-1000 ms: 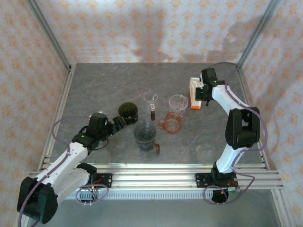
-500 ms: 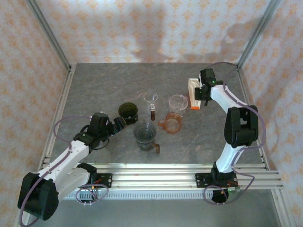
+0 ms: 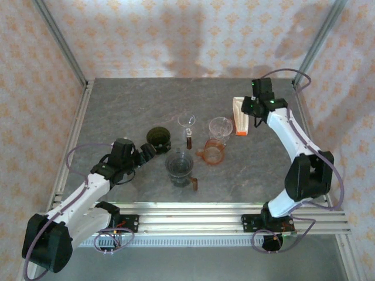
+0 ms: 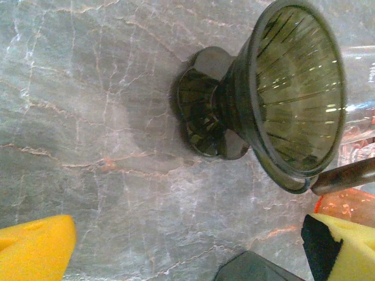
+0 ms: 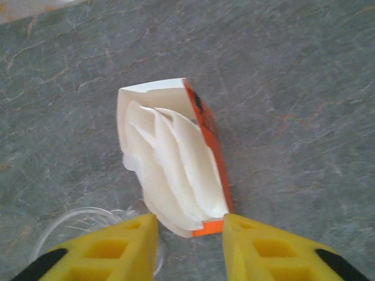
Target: Place the coffee filter in the dripper
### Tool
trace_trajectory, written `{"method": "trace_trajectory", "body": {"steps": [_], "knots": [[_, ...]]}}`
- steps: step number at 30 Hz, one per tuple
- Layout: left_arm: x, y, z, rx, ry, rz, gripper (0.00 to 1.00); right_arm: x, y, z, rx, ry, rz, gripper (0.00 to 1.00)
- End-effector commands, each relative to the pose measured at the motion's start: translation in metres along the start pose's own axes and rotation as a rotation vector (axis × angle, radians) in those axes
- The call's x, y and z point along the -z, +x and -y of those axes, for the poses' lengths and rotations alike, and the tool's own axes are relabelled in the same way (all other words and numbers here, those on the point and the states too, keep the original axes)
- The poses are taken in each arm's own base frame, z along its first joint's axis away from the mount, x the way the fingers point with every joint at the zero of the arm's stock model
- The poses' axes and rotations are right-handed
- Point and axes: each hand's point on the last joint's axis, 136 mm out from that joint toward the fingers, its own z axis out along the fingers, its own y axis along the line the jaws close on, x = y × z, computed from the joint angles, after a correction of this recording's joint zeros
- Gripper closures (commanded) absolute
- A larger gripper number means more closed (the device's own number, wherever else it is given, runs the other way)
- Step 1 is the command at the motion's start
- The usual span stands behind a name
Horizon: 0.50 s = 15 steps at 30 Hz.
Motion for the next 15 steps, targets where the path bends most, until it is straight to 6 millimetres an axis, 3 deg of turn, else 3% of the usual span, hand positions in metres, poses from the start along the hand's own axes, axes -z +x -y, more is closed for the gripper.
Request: {"method": "trace_trajectory", "body": {"steps": [1, 15], "knots": [[0.005, -0.008, 0.014, -0.008, 0.030, 0.018, 0.00, -0.016, 0.020, 0.008, -0.015, 0.076, -0.107, 0.70], [0.002, -0.007, 0.011, -0.003, 0.017, 0.011, 0.00, -0.051, 0.003, 0.002, 0.021, 0.111, -0.135, 0.79]]}}
